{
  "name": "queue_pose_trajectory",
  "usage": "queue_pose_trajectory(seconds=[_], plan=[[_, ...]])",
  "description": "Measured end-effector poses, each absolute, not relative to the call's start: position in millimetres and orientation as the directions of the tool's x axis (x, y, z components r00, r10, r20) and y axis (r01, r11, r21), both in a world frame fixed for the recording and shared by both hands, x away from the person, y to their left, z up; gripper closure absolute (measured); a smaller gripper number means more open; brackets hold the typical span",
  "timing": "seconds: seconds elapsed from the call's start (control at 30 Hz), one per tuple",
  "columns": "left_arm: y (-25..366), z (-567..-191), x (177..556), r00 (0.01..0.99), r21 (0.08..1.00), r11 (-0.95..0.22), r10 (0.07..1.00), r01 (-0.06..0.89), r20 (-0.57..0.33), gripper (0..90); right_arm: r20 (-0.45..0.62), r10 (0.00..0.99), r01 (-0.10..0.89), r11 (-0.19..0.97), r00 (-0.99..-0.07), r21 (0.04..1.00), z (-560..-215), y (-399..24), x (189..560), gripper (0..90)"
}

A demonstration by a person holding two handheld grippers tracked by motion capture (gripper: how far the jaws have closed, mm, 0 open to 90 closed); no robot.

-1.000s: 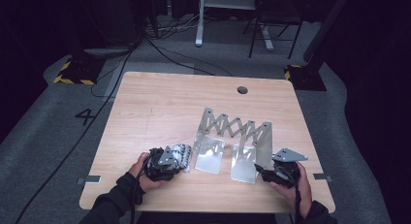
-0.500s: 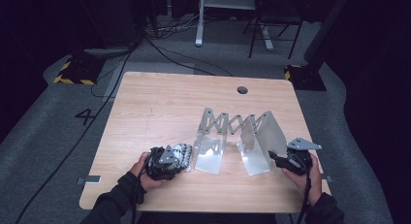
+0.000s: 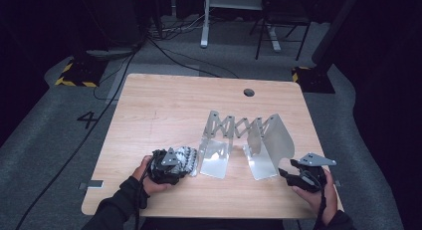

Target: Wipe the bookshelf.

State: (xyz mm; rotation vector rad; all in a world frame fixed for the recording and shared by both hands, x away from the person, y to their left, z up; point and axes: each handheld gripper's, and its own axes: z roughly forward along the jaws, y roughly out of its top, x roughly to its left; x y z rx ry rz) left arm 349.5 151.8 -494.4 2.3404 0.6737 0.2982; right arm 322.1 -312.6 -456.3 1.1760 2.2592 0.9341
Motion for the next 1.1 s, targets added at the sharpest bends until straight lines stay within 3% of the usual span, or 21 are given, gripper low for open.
queue_pose_trajectory(seconds=[0.27,0.37,0.67,1.1], plan=[[153.3,-496.3,352.7,0.81,0.665,-0.607,0.586,0.435,0.006,35.0,-0.054,0.844,0.574,0.409,-0.534,0.709,-466.2,-312.7,298.3,49.7],[153.3,-497.1,354.3,0.808,0.67,-0.599,0.589,0.439,-0.002,33.2,-0.068,0.814,0.567,0.459,-0.576,0.684,-474.8,-304.0,291.4,50.4],[152.7,-498.7,358.0,0.806,0.677,-0.588,0.592,0.443,-0.014,32.0,-0.127,0.752,0.428,0.495,-0.646,0.756,-465.2,-277.8,288.4,50.1],[149.8,-498.7,358.4,0.805,0.683,-0.582,0.593,0.442,-0.015,36.4,-0.198,0.795,0.383,0.474,-0.574,0.793,-451.5,-229.3,310.3,50.0]])
